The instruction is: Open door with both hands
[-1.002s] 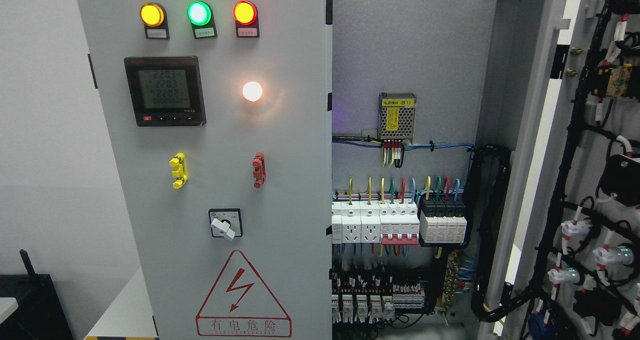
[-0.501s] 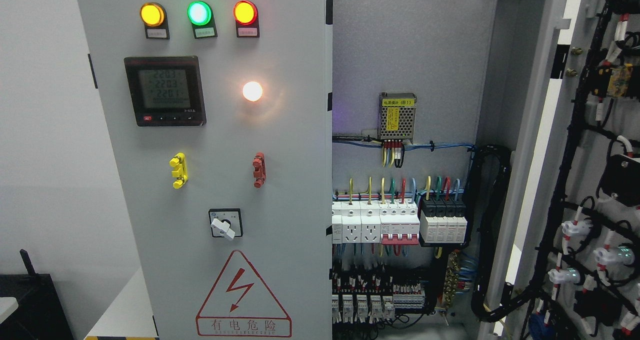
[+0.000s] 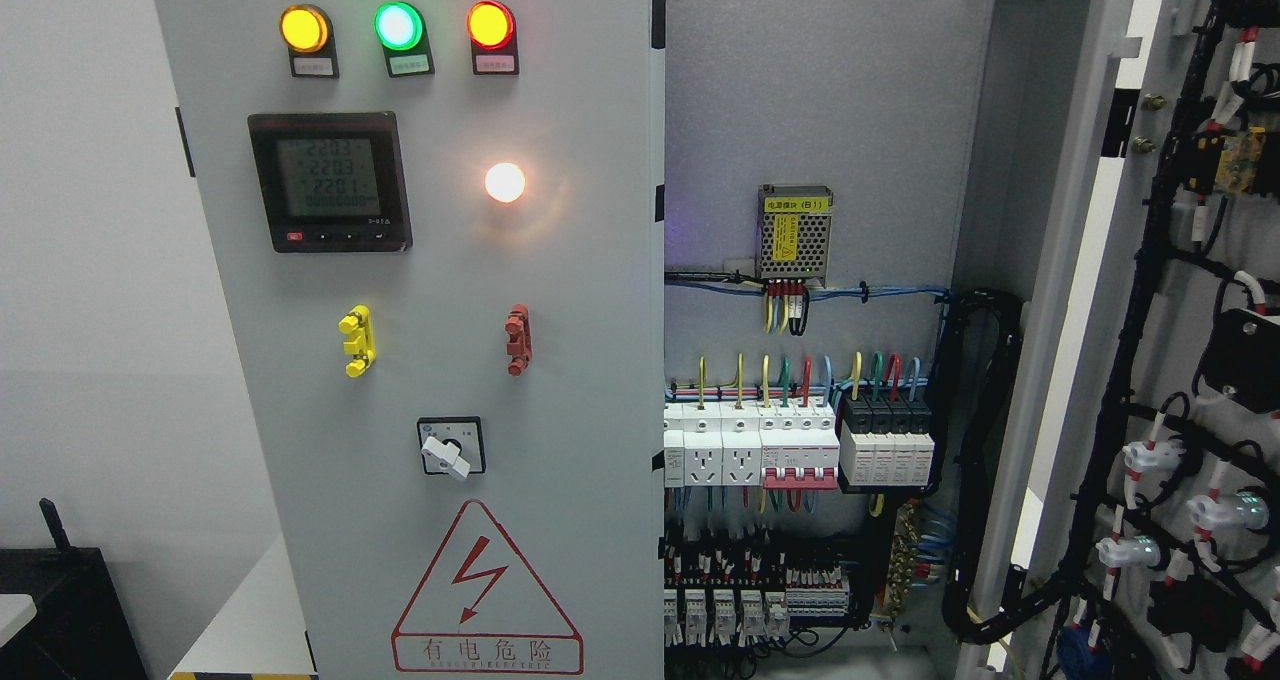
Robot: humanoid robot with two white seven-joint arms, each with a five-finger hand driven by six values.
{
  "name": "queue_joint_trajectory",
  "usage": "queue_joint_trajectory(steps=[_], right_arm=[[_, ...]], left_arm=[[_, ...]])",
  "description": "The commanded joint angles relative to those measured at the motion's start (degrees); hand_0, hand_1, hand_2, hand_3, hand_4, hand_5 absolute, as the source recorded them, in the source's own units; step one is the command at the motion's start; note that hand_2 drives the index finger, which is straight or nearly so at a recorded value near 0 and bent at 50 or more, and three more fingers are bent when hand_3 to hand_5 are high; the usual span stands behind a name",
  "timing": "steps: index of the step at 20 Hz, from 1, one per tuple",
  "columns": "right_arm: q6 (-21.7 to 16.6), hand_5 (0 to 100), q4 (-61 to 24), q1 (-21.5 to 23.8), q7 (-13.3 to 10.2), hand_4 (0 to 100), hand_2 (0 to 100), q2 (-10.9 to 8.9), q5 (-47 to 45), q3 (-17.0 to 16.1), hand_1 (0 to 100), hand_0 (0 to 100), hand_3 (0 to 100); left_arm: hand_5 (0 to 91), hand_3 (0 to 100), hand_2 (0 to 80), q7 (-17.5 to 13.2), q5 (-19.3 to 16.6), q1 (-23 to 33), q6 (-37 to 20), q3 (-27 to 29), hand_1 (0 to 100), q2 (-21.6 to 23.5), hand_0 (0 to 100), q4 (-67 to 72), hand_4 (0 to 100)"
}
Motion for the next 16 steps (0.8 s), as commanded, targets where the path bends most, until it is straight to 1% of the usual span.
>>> queue_joint_trajectory(steps=[1,5,8,13,16], right_arm=[[-0.2,0,-8.6,-1.9,0.0,0,0,-2.57,0.0,2.3,0,11,0],[-0.3,0,-11.1,-4.2,0.0,0,0,-2.57,0.0,3.1,0,11,0],[-0.2,0,-11.2,-8.0,-0.1,0,0,-2.57,0.0,4.0,0,11,0],[0.0,0,-11.1,-14.3,-0.1,0,0,-2.13,0.0,3.9,0,11,0],[0.1,0,-11.1,-17.1,-0.1,0,0,-1.87,0.0,4.0,0,11,0]], left_arm=[[0.0,0,0.0,0.0,1.1,-0.1,0.0,0.3,0,-1.8,0,-0.1,3],[0.0,0,0.0,0.0,1.1,-0.1,0.0,0.2,0,-1.8,0,-0.1,3],[0.0,0,0.0,0.0,1.1,-0.1,0.0,0.3,0,-1.8,0,-0.1,3],[0.0,0,0.0,0.0,1.1,-0.1,0.0,0.3,0,-1.8,0,-0.1,3],[0.0,0,0.0,0.0,1.1,-0.1,0.0,0.3,0,-1.8,0,-0.1,3]])
